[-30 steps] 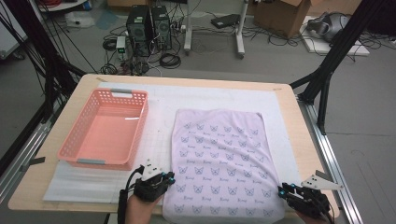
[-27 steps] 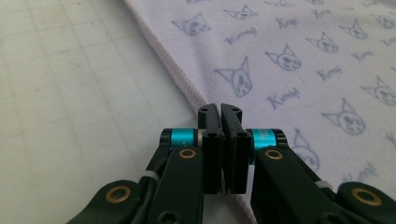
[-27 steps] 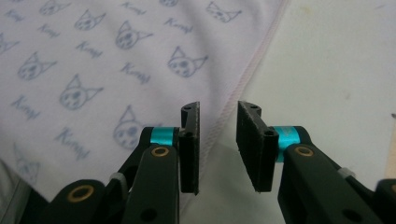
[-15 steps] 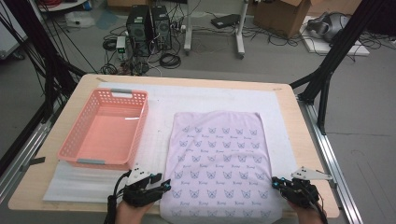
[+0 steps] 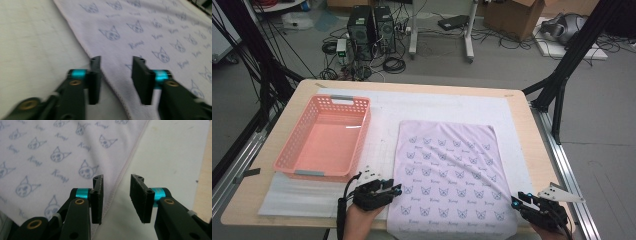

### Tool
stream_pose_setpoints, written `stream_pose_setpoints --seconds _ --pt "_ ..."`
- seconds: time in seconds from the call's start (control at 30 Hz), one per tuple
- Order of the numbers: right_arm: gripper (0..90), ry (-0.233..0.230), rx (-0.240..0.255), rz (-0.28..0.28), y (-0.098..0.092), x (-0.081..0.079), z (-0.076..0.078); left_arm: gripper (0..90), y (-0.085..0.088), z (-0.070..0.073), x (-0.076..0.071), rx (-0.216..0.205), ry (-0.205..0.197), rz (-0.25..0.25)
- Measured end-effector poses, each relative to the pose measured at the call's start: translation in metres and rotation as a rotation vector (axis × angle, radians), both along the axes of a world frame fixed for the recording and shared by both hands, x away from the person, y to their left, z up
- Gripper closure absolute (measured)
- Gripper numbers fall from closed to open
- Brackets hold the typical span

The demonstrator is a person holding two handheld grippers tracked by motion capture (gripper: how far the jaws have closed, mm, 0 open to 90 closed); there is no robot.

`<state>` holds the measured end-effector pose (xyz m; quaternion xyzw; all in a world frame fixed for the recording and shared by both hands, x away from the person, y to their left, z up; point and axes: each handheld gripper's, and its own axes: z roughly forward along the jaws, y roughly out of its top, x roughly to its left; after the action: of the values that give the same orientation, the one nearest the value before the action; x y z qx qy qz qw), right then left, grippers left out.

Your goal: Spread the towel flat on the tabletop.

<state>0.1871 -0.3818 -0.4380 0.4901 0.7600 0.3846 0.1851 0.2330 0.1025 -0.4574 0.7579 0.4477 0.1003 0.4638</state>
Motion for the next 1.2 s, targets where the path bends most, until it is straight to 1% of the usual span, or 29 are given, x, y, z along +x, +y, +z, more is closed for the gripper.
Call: stream_pose_setpoints --seconds 0.03,0.07,0.17,0.23,0.3,0.33,0.4,0.47,0.5,0.53,0.57,0.6,0.63,0.67,0.7,0.73,0.77,0.8,0.83,0.87,0.9,0.93,1.0,1.03,1.07,1.1,1.13,1.17,1.2 --pt "61.7 0.001 0.010 -0.013 0.000 0.002 0.000 83.9 -0.003 0.003 -0.001 0.062 -0.010 0.007" --pt "61.7 -0.007 0.015 -0.017 -0.001 0.005 0.000 86.6 -0.002 0.004 -0.001 0.056 0.004 0.015" --pt "61.7 -0.020 0.054 -0.050 -0.005 0.016 0.000 87.5 0.007 0.004 -0.003 0.041 0.025 0.017" --pt "61.8 -0.023 0.081 -0.073 -0.006 0.029 0.001 87.7 0.012 0.005 -0.005 0.040 0.031 0.016" --pt "62.0 -0.023 0.066 -0.074 -0.005 0.045 0.001 87.8 0.017 0.004 -0.009 0.037 0.027 0.010" --pt "62.0 -0.029 0.075 -0.078 -0.004 0.050 0.001 87.8 0.018 0.003 -0.010 0.035 0.024 0.003" --pt "62.0 -0.031 0.061 -0.077 -0.001 0.057 0.002 87.5 0.019 0.004 -0.008 0.037 0.031 -0.008" --pt "62.0 -0.017 0.051 -0.079 0.000 0.063 0.000 86.3 0.019 0.005 -0.006 0.045 0.024 -0.014" --pt "62.2 -0.013 0.047 -0.077 0.001 0.066 -0.002 81.0 0.019 0.005 -0.006 0.045 0.024 -0.014" --pt "62.9 -0.008 0.051 -0.075 0.002 0.070 -0.002 72.9 0.021 0.007 -0.003 0.027 0.007 -0.018" --pt "63.6 -0.002 0.050 -0.070 0.004 0.073 -0.002 66.9 0.021 0.007 -0.003 0.027 0.007 -0.018" --pt "64.5 -0.006 0.045 -0.066 0.007 0.077 -0.003 62.1 0.023 0.009 0.002 -0.006 -0.029 -0.019" --pt "64.9 -0.007 0.043 -0.065 0.009 0.082 -0.003 57.4 0.023 0.009 0.002 -0.006 -0.029 -0.019" --pt "65.6 -0.002 0.040 -0.066 0.012 0.088 -0.003 53.8 0.024 0.009 0.010 -0.038 -0.053 -0.015" --pt "67.9 -0.005 0.028 -0.063 0.015 0.095 -0.003 50.7 0.024 0.009 0.010 -0.038 -0.053 -0.015" --pt "70.4 -0.004 0.025 -0.067 0.018 0.102 -0.005 48.9 0.024 0.008 0.018 -0.063 -0.070 -0.015" --pt "74.6 0.006 0.004 -0.075 0.021 0.108 -0.006 47.7 0.023 0.008 0.022 -0.075 -0.072 -0.015" --pt "74.6 0.006 0.004 -0.075 0.021 0.108 -0.006 46.3 0.023 0.008 0.022 -0.075 -0.072 -0.015" --pt "84.2 0.032 -0.044 -0.081 0.027 0.119 -0.009 45.7 0.021 0.008 0.028 -0.085 -0.086 -0.016" --pt "87.3 0.021 -0.054 -0.083 0.026 0.121 -0.009 45.6 0.020 0.009 0.030 -0.087 -0.093 -0.019" --pt "87.3 0.021 -0.054 -0.083 0.026 0.121 -0.009 45.1 0.020 0.009 0.030 -0.087 -0.093 -0.019" --pt "88.0 0.020 -0.086 -0.102 0.025 0.123 -0.007 44.4 0.020 0.009 0.033 -0.091 -0.100 -0.017" --pt "87.7 0.017 -0.094 -0.105 0.024 0.124 -0.007 43.8 0.019 0.011 0.039 -0.107 -0.119 -0.012" --pt "87.7 0.017 -0.094 -0.105 0.024 0.124 -0.007 43.5 0.019 0.011 0.039 -0.107 -0.119 -0.012" --pt "81.0 -0.003 -0.113 -0.110 0.024 0.123 -0.008 43.4 0.018 0.011 0.041 -0.119 -0.126 -0.009" --pt "81.0 -0.003 -0.113 -0.110 0.024 0.123 -0.008 43.4 0.018 0.012 0.042 -0.124 -0.129 -0.008" --pt "69.6 -0.007 -0.089 -0.127 0.021 0.119 -0.007 42.5 0.018 0.014 0.045 -0.134 -0.148 -0.007" --pt "64.9 -0.005 -0.051 -0.124 0.019 0.116 -0.006 42.0 0.018 0.015 0.046 -0.141 -0.154 -0.004" --pt "64.9 -0.005 -0.051 -0.124 0.019 0.116 -0.006 41.4 0.018 0.015 0.046 -0.141 -0.154 -0.004"
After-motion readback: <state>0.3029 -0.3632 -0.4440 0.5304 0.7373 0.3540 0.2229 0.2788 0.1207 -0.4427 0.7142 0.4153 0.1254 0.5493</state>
